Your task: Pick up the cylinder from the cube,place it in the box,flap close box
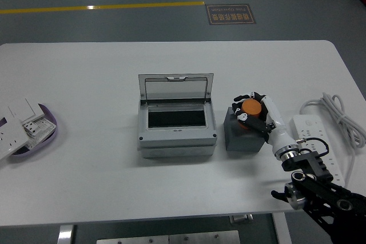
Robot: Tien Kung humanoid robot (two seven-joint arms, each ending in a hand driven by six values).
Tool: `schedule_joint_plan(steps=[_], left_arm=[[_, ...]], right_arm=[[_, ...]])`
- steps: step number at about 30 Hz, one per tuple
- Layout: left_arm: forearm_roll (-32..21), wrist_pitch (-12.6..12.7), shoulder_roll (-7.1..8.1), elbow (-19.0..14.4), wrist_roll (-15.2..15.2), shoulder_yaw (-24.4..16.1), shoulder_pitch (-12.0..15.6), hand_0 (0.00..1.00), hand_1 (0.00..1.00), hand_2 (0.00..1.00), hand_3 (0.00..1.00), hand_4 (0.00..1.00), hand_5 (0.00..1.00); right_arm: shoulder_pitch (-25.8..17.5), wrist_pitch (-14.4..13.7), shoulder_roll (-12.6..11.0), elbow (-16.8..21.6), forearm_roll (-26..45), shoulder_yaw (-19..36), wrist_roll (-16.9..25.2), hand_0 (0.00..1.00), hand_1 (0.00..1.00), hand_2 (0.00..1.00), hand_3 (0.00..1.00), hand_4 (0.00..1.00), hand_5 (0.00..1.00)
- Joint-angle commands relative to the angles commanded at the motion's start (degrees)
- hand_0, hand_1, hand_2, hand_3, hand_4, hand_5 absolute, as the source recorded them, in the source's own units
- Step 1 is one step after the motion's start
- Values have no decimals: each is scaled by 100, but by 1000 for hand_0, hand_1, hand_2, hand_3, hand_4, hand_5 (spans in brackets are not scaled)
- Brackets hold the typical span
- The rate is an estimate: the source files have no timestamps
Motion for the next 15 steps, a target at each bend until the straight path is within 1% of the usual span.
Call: schedule_joint_plan(steps=[5, 6, 10, 11, 12, 15], left_arm=[[-36, 1, 1, 12, -1, 33, -1, 593, 627, 618, 634, 688, 216], [-44, 1, 1, 16, -2, 41, 0, 592, 627, 618, 635, 687, 216], [-62, 3, 2, 22, -4, 55, 4, 592, 627, 618, 635, 687, 216], [-61, 2, 2, 22, -4, 55, 6, 592, 627, 618, 635, 687, 216], [-63, 2, 2, 22, -4, 57, 7, 592, 626, 618, 635, 687, 214], [-66, 2, -1, 22, -3, 60, 9, 592, 626, 618, 635, 687, 214]], right_arm=[[10, -42, -1, 43, 54, 7, 87, 334, 395, 366, 278, 2, 2], [14, -56, -2, 70, 66, 18, 114, 306, 340, 313, 211, 2, 2], [40, -142, -15, 246, 48, 75, 183, 306, 340, 313, 211, 2, 2], [47, -180, -19, 316, 4, 91, 178, 306, 340, 313, 211, 2, 2], [58, -244, -24, 426, -90, 106, 154, 300, 312, 286, 166, 2, 2], [112, -421, -38, 739, -425, 84, -36, 300, 312, 286, 166, 2, 2]])
